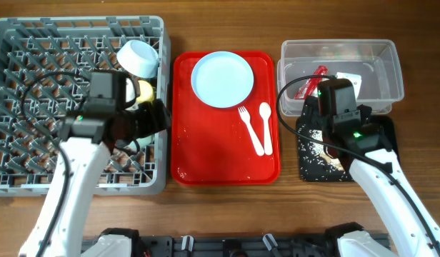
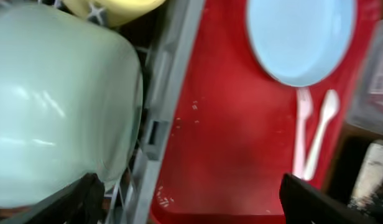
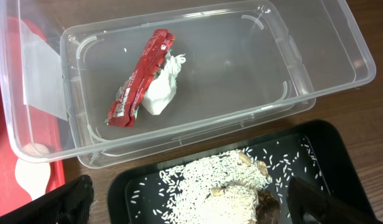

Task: Sort waste into correct bins and load items into the dishwasher rack
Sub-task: 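Move the left gripper right over the white fork on the red tray, then lower the left gripper and grasp the white fork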

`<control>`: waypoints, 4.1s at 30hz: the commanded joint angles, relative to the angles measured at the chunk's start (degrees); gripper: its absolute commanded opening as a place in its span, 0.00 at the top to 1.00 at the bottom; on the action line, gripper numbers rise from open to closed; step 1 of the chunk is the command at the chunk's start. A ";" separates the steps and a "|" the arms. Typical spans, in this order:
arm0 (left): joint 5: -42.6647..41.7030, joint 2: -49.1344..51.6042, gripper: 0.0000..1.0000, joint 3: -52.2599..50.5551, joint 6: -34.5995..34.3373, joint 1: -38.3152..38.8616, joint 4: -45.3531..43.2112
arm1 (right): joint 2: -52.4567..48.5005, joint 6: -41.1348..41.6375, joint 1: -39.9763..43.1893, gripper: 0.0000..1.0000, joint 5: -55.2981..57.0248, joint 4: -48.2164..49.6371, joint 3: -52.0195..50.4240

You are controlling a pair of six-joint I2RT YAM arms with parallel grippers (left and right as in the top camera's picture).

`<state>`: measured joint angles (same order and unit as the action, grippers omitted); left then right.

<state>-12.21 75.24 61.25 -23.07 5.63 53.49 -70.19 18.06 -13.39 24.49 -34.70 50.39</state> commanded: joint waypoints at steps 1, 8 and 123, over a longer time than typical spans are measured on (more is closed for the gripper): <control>6.54 3.93 0.08 -1.05 -1.20 0.33 0.02 | 0.00 -0.02 0.09 0.00 0.96 0.07 0.52; 12.20 2.16 0.10 -0.39 -2.36 0.26 1.31 | 0.00 0.00 0.09 0.00 0.96 0.07 0.52; 27.93 44.46 0.96 15.47 -38.66 41.44 -25.31 | 0.00 -0.02 0.09 0.00 0.96 0.07 0.52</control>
<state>16.69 119.61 78.06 -61.78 47.42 25.91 -70.19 18.06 -13.39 24.51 -34.72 50.39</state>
